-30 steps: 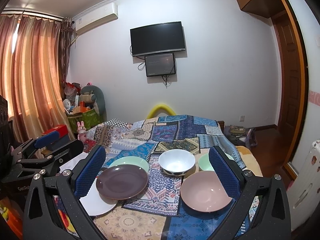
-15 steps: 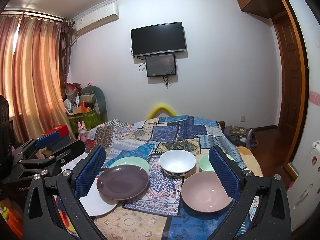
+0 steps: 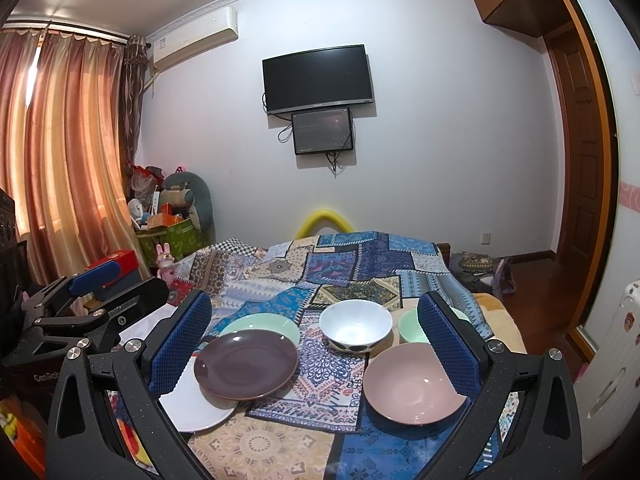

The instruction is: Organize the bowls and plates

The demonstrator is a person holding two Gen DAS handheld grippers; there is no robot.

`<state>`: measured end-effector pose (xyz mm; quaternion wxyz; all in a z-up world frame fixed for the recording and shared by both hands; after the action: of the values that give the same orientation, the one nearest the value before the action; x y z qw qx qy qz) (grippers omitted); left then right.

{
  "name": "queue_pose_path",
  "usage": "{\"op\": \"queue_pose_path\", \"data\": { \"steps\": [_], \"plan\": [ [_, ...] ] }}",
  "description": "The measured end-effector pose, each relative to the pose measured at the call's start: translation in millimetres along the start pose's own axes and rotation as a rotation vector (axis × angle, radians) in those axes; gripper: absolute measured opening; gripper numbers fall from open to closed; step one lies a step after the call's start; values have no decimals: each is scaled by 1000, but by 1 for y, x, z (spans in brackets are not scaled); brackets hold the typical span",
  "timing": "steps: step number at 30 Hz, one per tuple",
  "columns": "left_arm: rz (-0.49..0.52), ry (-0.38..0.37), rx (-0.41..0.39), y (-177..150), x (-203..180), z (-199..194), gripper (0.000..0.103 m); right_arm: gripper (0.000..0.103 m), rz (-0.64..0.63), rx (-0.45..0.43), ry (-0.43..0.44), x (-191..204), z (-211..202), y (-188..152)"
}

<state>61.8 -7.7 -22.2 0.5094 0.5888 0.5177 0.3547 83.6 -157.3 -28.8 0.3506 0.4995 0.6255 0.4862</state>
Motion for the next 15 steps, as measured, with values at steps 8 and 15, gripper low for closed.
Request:
{"op": "queue_pose_path", "data": {
  "steps": [8,15],
  "plan": [
    [-11,-5,5,0,2,0,103,103,-1,5,4,0,2,-1],
    [-11,13,32,-4,15,8,103,103,-2,36,8,3,12,-9]
  ]
}}
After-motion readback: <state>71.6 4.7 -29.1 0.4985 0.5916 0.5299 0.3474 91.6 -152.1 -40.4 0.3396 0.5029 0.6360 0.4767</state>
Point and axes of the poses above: each gripper's, at about its wrist camera, not at the fingertips, and z roughly the way its jaws point, x to its left, y to its top, the point moved 7 cm from there along z, roughly the way its jaws point, and after that the axes turned 12 degrees about -y, right-handed, at the moved point
